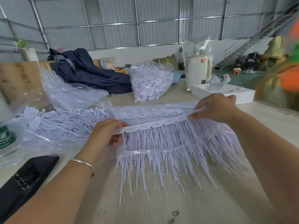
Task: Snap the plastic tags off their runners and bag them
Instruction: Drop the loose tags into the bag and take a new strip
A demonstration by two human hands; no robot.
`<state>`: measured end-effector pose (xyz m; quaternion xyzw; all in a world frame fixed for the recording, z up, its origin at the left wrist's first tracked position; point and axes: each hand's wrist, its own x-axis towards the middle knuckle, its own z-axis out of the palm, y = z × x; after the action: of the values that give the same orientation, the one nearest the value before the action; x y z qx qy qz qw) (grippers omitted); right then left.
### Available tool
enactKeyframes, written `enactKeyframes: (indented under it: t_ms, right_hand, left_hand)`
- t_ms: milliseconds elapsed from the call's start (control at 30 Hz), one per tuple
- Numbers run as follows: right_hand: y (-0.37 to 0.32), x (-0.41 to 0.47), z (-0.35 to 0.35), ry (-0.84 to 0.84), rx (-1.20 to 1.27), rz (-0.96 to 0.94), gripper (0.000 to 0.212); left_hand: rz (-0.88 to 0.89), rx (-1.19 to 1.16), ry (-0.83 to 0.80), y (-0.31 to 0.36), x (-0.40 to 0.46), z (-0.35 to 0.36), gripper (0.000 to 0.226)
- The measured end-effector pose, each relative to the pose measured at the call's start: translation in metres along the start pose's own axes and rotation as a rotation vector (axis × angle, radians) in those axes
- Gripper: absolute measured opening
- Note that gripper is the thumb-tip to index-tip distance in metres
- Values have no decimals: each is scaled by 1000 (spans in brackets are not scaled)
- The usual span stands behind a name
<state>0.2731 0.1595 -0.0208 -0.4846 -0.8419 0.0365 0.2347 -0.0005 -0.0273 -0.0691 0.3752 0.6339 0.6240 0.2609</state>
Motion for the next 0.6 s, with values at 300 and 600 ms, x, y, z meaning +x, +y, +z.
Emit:
enactKeyframes:
  t_ms: [300, 600]
  right_hand:
    - [-26, -30, 41, 369, 112, -233, 33]
    - [-83, -55, 71, -19, 490, -396, 26]
  left_hand:
    - [23, 38, -202, -2, -10, 9, 20]
    - [-66, -212, -282, 5, -17, 21, 21]
